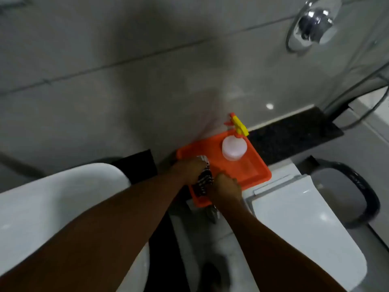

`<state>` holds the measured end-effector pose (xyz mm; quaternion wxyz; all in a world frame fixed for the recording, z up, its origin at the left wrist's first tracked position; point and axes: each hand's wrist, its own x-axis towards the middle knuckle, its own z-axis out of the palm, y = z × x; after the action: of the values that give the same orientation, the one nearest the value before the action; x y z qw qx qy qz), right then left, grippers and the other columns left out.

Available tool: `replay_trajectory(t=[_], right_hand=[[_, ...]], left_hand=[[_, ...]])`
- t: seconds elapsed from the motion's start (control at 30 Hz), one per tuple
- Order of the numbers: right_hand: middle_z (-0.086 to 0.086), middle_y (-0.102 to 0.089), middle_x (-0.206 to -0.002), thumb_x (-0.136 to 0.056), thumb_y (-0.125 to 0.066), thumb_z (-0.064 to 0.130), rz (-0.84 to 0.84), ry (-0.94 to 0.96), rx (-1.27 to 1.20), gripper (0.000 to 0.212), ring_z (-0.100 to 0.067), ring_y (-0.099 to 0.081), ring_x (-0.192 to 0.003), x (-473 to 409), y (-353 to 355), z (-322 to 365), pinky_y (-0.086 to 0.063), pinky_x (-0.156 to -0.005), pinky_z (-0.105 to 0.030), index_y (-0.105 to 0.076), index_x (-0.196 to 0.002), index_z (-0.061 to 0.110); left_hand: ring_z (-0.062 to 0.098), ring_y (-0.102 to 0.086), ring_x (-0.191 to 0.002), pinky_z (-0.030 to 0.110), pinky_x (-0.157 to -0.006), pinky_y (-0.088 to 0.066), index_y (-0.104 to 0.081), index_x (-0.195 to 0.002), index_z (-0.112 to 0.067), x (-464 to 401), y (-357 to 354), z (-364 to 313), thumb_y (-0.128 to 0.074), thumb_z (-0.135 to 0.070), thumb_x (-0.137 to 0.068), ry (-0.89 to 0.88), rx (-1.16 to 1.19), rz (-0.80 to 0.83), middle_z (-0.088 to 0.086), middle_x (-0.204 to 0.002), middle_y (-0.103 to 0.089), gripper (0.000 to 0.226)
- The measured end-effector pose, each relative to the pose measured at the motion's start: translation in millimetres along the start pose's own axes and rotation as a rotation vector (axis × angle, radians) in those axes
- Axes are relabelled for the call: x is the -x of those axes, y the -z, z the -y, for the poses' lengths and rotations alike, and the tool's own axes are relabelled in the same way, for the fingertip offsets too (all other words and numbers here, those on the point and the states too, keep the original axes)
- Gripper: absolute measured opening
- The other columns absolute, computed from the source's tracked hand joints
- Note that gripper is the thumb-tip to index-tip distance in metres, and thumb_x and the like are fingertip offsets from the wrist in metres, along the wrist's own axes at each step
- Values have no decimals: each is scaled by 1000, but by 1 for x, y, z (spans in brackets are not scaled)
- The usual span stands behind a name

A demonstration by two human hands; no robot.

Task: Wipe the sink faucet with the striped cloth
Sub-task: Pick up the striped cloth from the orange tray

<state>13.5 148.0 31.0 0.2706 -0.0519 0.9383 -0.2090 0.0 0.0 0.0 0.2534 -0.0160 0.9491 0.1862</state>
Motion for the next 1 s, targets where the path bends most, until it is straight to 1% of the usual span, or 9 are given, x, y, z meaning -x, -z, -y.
replay_trajectory(t=[0.1,0.23,0.33,0.43,0.57,0.63,0.77,0.9,1.0], right_hand=[[-12,-67,-117,-85,-69,31,46,34,103,28,-32,-61,-112,-29,-14,-8,-48,-100,-44,-65,-106,13],[-11,-67,-117,-81,-74,39,78,-9,105,41,-33,-62,-111,-57,-35,-14,-49,-100,-45,-62,-109,11],[-11,-70,-109,-83,-73,34,88,-22,57,37,-30,-67,-102,-76,-47,-15,-55,-92,-42,-62,-107,9],[-14,-71,-103,-89,-66,28,215,-83,-193,21,-24,-69,-84,-93,-53,-14,-60,-81,-38,-64,-98,9],[-14,-73,-97,-86,-68,22,217,-17,-401,18,-11,-60,-64,-103,-32,-2,-52,-54,-23,-69,-92,5],[-5,-68,-80,-83,-70,23,198,82,-398,10,-5,-55,-60,-101,-10,6,-51,-53,-24,-68,-81,14],[9,-64,-74,-81,-73,20,266,266,-404,16,-12,-63,-71,-81,49,21,-50,-56,-19,-63,-75,31],[-11,-71,-80,-73,-73,4,260,429,-509,18,-25,-65,-80,-43,112,57,-57,-78,-42,-71,-74,21],[-4,-72,-72,-67,-69,12,343,555,-485,14,-22,-67,-72,-2,160,106,-53,-71,-37,-76,-73,22]], left_hand=[[30,-60,-119,45,-104,-47,-57,-127,-12,-23,-19,0,-61,-29,-91,19,-162,-39,13,-130,-62,40],[28,-60,-114,44,-98,-51,-47,-131,-9,-43,-30,4,-48,-24,-96,11,-236,-117,14,-128,-60,38],[27,-58,-118,43,-100,-50,-45,-136,-9,-53,-29,11,-46,-19,-98,34,-162,-109,14,-134,-57,39],[28,-51,-128,44,-108,-44,-40,-143,-12,-52,-28,17,-42,-15,-101,33,-46,-89,13,-146,-48,43],[34,-24,-146,51,-118,-31,-15,-155,-20,-39,-22,25,-60,-13,-91,61,-88,-89,13,-162,-20,79],[35,-19,-148,53,-119,-27,-18,-154,-25,-30,-11,27,-70,-20,-82,35,-70,-130,11,-163,-16,89],[30,-32,-142,47,-114,-35,-49,-136,-22,-4,35,20,-79,-26,-64,-34,269,-188,14,-154,-34,78],[24,-58,-106,33,-85,-50,-62,-115,-12,53,84,6,-67,-14,-57,15,1175,-136,10,-114,-67,58],[34,-62,-98,45,-86,-52,-67,-115,-6,106,104,9,-66,-26,-63,11,1687,10,17,-105,-68,56]])
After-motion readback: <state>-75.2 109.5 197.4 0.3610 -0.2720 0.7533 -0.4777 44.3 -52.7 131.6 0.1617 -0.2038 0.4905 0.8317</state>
